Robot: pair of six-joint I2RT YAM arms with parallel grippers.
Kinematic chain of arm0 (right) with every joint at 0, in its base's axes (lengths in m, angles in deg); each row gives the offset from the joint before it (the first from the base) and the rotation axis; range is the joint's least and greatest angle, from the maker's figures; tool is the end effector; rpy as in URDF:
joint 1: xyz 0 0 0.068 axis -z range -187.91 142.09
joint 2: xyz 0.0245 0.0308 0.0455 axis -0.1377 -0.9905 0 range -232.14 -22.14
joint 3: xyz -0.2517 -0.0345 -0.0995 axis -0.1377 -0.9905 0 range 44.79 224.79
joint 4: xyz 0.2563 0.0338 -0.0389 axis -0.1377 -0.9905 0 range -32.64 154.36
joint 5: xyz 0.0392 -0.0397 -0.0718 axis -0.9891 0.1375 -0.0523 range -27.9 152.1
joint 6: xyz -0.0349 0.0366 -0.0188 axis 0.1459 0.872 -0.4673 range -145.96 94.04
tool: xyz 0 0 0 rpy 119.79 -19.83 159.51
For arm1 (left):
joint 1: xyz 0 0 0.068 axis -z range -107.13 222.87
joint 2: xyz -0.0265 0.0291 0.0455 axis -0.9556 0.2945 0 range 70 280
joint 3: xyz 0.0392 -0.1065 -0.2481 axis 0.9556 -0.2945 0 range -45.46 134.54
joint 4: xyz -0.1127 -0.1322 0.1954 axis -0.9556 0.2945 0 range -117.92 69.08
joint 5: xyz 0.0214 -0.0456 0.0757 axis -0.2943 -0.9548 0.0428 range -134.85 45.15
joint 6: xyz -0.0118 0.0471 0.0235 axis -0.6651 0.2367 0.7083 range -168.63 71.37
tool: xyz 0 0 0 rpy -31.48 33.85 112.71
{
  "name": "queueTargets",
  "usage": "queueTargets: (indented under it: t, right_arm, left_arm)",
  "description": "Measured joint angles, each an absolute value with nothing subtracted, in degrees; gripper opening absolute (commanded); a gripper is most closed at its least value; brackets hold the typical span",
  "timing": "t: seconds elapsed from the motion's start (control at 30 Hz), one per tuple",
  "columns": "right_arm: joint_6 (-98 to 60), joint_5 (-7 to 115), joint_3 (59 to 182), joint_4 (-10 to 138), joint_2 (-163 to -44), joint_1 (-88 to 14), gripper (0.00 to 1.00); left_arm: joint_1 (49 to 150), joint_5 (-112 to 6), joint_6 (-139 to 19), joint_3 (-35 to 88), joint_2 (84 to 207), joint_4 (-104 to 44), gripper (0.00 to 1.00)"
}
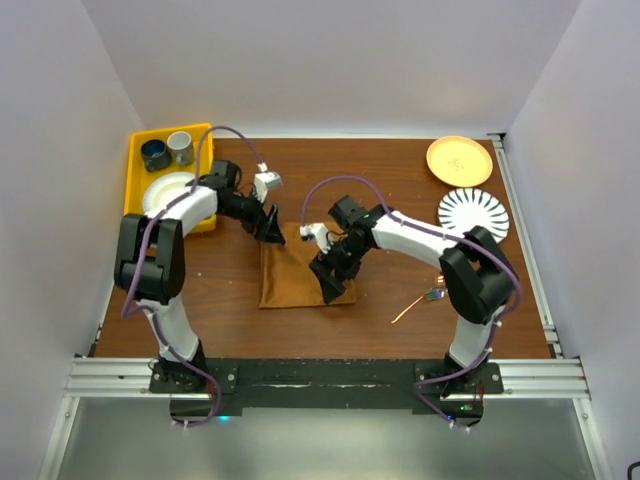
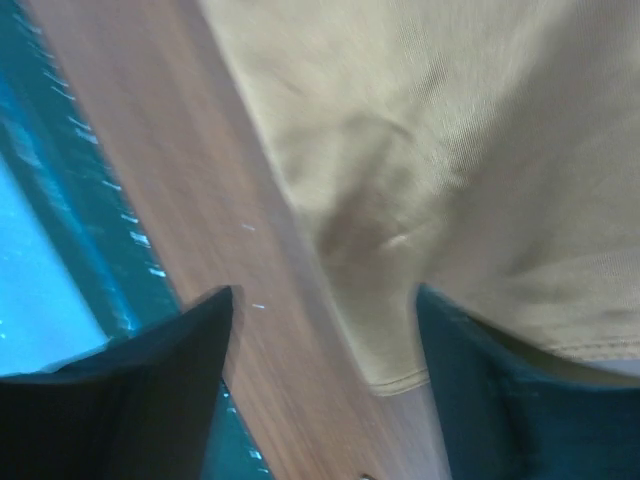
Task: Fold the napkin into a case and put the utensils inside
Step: Smooth out the lower triangle-folded napkin at the center of the board.
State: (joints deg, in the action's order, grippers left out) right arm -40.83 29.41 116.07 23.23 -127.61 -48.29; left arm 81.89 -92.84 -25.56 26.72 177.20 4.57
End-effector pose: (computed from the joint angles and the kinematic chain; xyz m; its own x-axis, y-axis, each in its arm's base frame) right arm 0.2567 0.2433 0.1794 -0.5455 -0.7474 -0.3792 -0.8169 0.3731 0.4398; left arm 0.3618 -0.0843 0.1838 -0.6884 0.3747 -0.6211 0.7124 0.5105 -0.4816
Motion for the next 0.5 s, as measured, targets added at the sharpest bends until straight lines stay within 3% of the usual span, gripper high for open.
queueTargets:
  t: [0.17,0.33,0.5]
  right_arm:
    - [-35.11,26.37,116.77,27.3,-117.6,-45.12,0.98]
    - [-26.3,25.46,115.85,37.16,-109.47,-43.07,0.98]
    - [-19.65,22.37,115.68,43.85,-114.35,-43.05,0.98]
  left_arm:
    - [80.53,-95.16,-32.42,18.13,160.35,-4.72,1.0]
    - [80.29,-94.96,-52.99,4.07,140.48,-26.38,1.0]
    - [80.86,-97.47,-66.94,1.32,148.44,-37.5,1.0]
